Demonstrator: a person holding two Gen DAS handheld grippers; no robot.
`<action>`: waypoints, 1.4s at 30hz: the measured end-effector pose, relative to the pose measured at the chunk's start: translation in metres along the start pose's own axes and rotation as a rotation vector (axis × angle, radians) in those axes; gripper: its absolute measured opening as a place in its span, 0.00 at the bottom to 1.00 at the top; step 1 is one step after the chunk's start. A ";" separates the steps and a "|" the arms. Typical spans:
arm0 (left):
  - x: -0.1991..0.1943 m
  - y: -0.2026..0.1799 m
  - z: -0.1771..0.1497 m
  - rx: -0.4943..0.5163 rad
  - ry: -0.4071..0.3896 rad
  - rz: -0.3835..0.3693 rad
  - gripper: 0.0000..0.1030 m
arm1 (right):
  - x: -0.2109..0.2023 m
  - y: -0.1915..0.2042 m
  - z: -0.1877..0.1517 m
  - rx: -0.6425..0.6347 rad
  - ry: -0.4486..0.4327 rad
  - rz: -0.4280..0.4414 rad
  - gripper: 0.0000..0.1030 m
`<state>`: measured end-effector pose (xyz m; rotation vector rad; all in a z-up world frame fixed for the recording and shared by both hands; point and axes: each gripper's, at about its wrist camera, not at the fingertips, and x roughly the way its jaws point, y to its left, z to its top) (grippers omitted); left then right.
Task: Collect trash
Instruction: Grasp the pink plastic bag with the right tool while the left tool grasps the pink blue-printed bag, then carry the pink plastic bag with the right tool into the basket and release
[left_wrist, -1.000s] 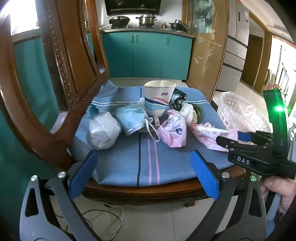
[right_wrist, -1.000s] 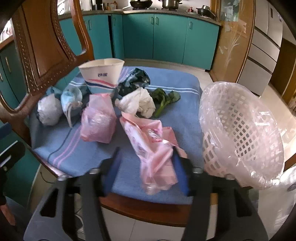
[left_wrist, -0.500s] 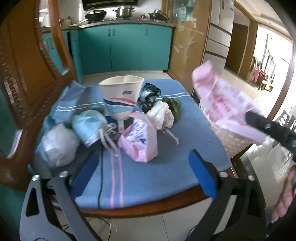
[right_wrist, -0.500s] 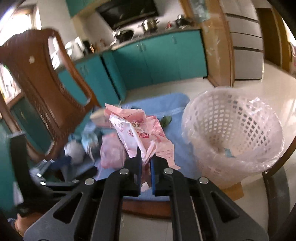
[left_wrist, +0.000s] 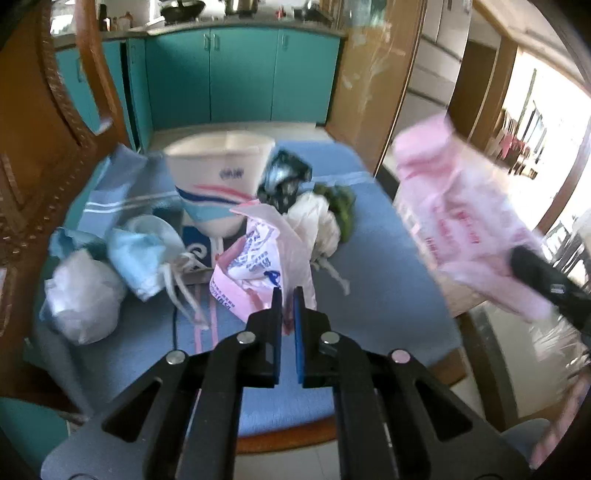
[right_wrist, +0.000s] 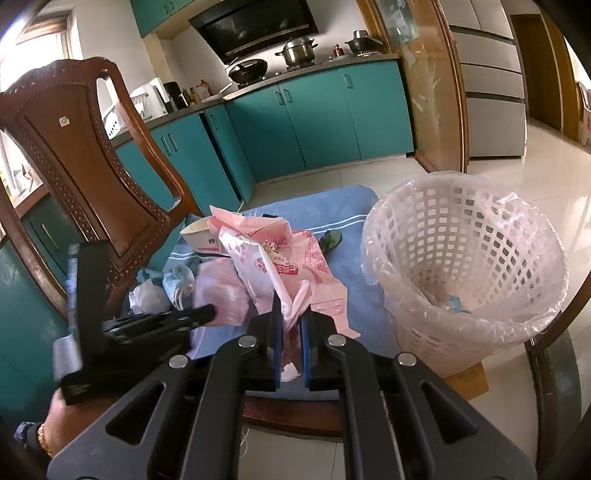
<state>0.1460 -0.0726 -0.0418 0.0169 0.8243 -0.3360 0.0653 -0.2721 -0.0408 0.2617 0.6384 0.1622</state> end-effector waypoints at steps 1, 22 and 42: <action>-0.013 0.004 -0.001 -0.018 -0.022 -0.013 0.06 | -0.001 0.001 0.000 -0.001 -0.005 0.003 0.08; -0.106 0.059 -0.032 -0.086 -0.242 0.075 0.07 | -0.023 0.037 -0.012 -0.116 -0.099 -0.037 0.08; -0.109 0.059 -0.039 -0.080 -0.223 0.113 0.07 | -0.022 0.036 -0.013 -0.121 -0.083 -0.039 0.08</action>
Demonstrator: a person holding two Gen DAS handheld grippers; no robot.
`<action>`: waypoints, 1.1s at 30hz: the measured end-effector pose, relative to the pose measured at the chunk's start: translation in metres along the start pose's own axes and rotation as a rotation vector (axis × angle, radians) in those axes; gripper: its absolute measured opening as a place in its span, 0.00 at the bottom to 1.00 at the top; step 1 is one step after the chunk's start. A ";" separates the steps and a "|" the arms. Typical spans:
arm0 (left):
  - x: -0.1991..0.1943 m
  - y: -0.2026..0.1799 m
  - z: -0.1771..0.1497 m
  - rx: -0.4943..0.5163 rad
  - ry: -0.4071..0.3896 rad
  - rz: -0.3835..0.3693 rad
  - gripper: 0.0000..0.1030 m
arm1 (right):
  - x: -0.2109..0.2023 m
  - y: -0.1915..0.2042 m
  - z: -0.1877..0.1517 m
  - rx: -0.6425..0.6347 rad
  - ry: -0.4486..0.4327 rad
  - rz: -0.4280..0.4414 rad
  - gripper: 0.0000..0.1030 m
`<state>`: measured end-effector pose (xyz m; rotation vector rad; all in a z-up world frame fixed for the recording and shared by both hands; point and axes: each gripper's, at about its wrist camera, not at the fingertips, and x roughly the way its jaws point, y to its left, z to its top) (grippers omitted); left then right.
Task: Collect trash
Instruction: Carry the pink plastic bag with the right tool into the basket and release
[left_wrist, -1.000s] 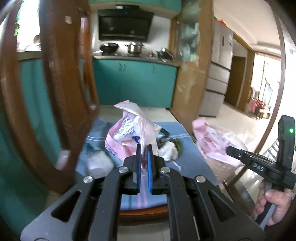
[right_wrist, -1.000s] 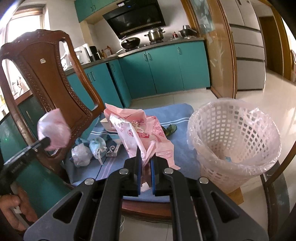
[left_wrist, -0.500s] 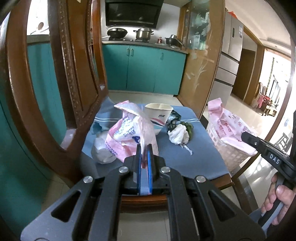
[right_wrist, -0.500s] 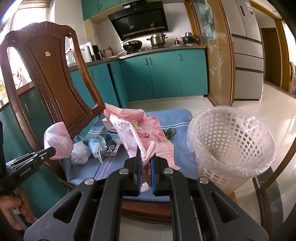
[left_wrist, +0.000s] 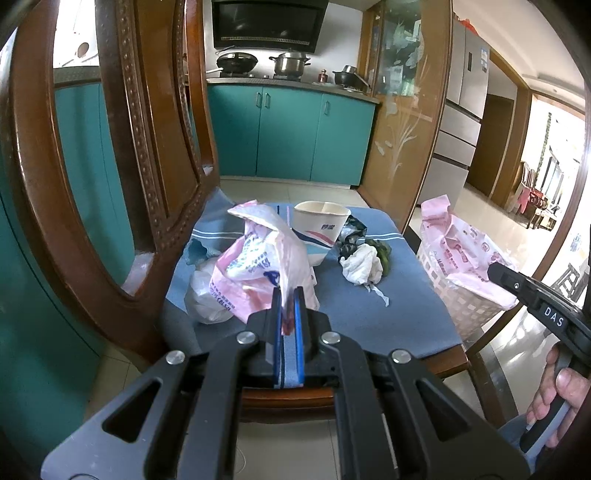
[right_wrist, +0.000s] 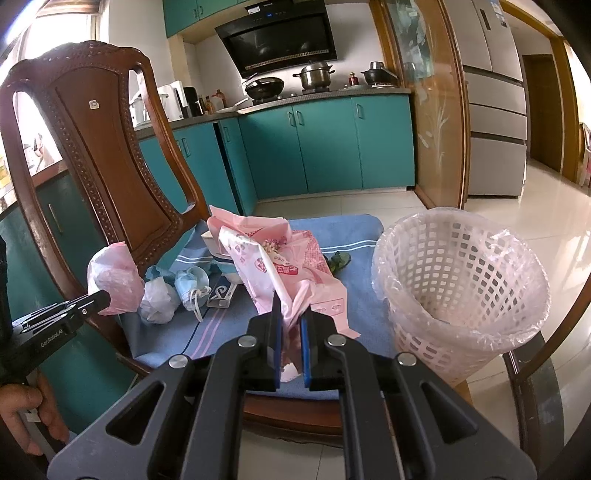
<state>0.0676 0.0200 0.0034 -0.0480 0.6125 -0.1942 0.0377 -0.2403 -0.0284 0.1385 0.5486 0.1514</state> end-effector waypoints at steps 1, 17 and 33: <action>0.000 0.000 0.000 0.001 0.002 0.001 0.07 | 0.000 0.000 0.000 0.000 0.000 0.001 0.08; 0.000 0.001 0.000 -0.004 0.003 0.004 0.07 | -0.004 -0.008 0.004 0.006 -0.020 -0.008 0.08; 0.007 -0.007 -0.004 0.013 0.014 -0.011 0.07 | 0.007 -0.153 0.031 0.341 -0.066 -0.246 0.62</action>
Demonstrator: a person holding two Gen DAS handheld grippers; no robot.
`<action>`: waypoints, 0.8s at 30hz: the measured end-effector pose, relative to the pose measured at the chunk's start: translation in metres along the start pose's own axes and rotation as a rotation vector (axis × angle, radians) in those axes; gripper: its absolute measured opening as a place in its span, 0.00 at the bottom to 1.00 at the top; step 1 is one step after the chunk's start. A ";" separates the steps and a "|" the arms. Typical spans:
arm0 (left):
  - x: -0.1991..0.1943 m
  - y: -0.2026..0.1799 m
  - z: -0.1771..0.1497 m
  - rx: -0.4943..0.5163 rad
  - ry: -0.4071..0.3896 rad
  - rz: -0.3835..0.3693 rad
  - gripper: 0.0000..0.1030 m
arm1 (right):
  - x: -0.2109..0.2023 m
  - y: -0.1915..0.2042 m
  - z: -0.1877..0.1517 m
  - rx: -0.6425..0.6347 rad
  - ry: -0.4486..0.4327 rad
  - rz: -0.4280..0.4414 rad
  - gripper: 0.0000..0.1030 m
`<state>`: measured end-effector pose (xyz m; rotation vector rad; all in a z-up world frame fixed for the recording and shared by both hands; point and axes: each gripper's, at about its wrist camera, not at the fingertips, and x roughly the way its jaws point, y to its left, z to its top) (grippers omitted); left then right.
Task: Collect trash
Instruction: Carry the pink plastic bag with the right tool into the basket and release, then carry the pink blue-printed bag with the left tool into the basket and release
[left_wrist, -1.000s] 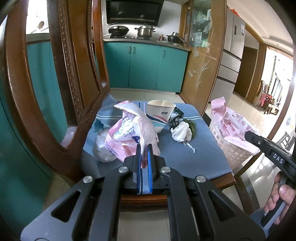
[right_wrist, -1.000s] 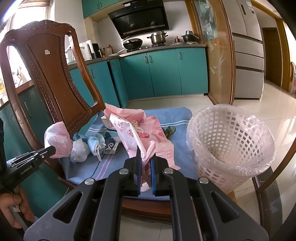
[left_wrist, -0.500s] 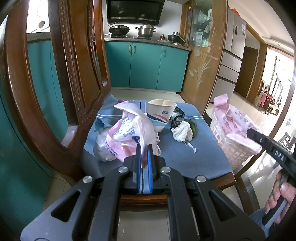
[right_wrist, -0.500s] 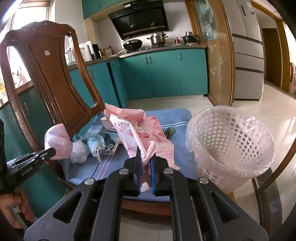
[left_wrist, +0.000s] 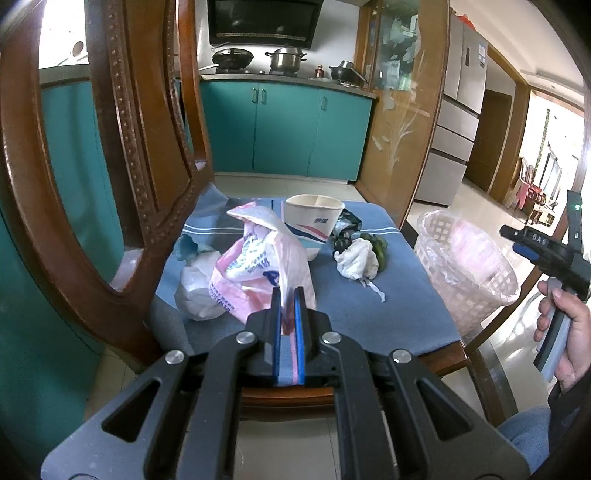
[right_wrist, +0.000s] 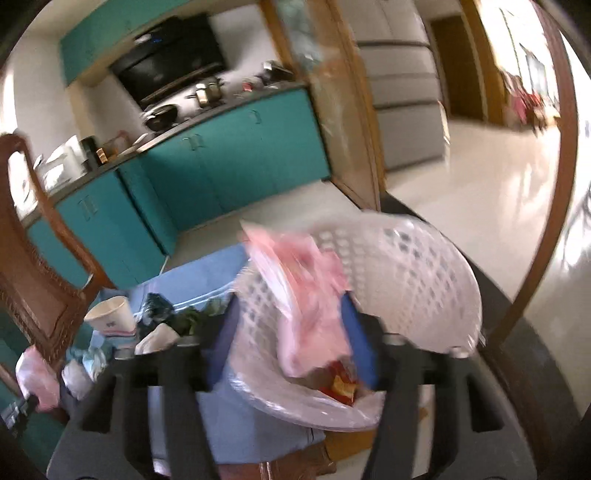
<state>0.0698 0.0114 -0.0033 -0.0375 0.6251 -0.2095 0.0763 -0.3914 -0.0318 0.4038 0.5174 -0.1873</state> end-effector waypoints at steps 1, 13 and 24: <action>0.001 -0.002 -0.001 0.006 0.002 -0.001 0.07 | -0.008 -0.002 0.001 0.012 -0.027 0.004 0.71; 0.020 -0.106 0.027 0.121 0.035 -0.285 0.07 | -0.079 -0.013 -0.010 0.126 -0.325 0.027 0.95; 0.070 -0.239 0.101 0.222 0.023 -0.436 0.72 | -0.069 -0.040 -0.006 0.207 -0.286 -0.012 0.95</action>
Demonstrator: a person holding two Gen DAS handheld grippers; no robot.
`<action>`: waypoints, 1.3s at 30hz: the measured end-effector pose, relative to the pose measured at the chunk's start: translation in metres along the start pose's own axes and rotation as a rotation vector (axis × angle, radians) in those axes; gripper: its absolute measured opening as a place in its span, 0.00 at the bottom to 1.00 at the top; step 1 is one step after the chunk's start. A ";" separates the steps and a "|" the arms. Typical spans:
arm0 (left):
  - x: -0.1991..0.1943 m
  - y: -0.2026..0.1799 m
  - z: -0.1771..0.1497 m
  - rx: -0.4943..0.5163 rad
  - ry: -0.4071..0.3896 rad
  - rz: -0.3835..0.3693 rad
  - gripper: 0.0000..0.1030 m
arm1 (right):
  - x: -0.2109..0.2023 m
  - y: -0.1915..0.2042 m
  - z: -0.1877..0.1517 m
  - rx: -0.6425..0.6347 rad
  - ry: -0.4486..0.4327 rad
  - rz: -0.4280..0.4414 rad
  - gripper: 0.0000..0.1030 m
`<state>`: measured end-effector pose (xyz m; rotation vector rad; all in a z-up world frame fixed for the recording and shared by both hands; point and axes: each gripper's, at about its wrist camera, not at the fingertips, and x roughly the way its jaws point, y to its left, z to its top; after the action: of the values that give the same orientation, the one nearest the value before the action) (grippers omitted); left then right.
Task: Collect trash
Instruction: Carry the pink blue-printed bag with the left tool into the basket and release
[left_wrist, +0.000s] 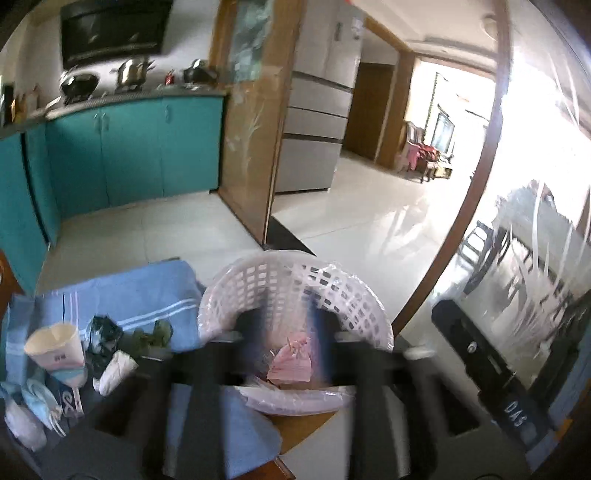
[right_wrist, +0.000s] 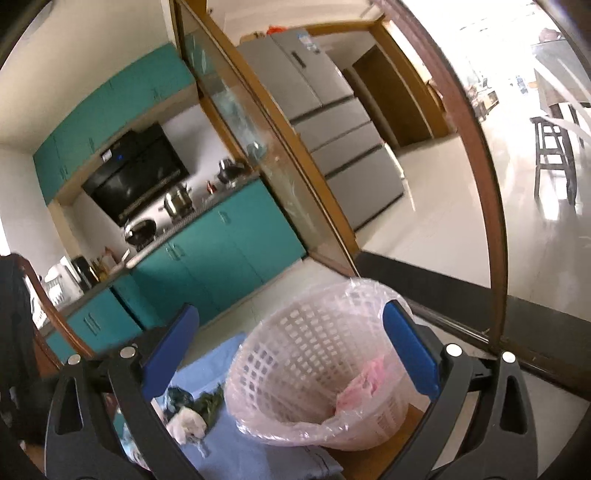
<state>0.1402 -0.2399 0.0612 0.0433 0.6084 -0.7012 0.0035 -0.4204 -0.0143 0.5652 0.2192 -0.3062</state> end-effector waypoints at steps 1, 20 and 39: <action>-0.007 0.008 -0.007 -0.005 -0.010 0.007 0.86 | 0.003 0.000 -0.001 -0.009 0.020 0.006 0.95; -0.008 0.137 -0.163 -0.209 0.282 0.253 0.42 | 0.008 0.045 -0.023 -0.125 0.139 0.104 0.95; 0.036 0.013 -0.022 -0.048 0.055 0.107 0.88 | -0.023 0.012 0.001 0.010 -0.083 0.024 0.95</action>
<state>0.1586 -0.2458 0.0221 0.0502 0.6707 -0.5832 -0.0136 -0.4061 -0.0014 0.5632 0.1309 -0.3065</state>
